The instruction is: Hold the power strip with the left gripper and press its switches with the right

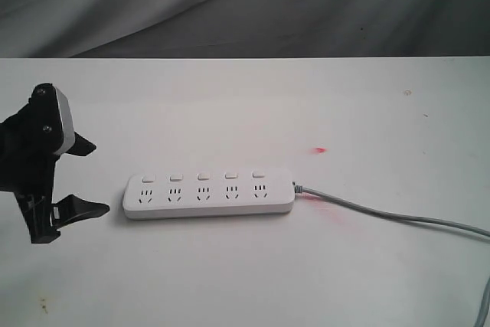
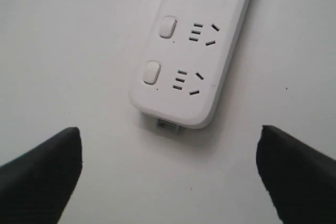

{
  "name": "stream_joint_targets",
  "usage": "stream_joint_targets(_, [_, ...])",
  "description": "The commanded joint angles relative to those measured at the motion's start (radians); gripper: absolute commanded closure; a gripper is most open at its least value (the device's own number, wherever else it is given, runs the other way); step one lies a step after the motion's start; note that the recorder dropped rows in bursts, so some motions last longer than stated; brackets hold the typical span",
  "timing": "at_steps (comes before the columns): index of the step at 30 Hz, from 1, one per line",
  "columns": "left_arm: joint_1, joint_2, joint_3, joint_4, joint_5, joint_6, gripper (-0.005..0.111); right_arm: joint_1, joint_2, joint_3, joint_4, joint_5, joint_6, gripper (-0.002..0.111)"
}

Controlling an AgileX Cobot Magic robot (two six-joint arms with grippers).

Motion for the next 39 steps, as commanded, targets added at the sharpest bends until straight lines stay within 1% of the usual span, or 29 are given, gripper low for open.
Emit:
stream_joint_targets(1, [0.003,0.050,0.002,-0.040,0.007,0.008,0.021,-0.007,-0.003,0.004,0.005,0.000,0.001,0.108])
stream_joint_targets(5, [0.003,0.108,-0.037,-0.008,0.043,0.008,0.021,-0.007,-0.003,0.004,0.005,0.000,0.001,0.108])
stream_joint_targets(14, [0.003,0.245,-0.209,0.092,0.163,0.008,0.021,-0.007,-0.003,0.004,0.005,0.000,0.001,0.108])
stream_joint_targets(18, [0.003,0.311,-0.267,0.109,0.203,0.008,0.021,-0.007,-0.003,0.004,0.005,0.000,0.001,0.108])
stream_joint_targets(33, [-0.003,0.449,-0.359,0.120,0.213,0.008,0.021,-0.007,-0.003,0.004,0.005,0.000,0.001,0.108])
stream_joint_targets(39, [-0.004,0.483,-0.363,0.126,0.233,0.008,0.021,-0.007,-0.003,0.004,0.005,0.000,0.001,0.108])
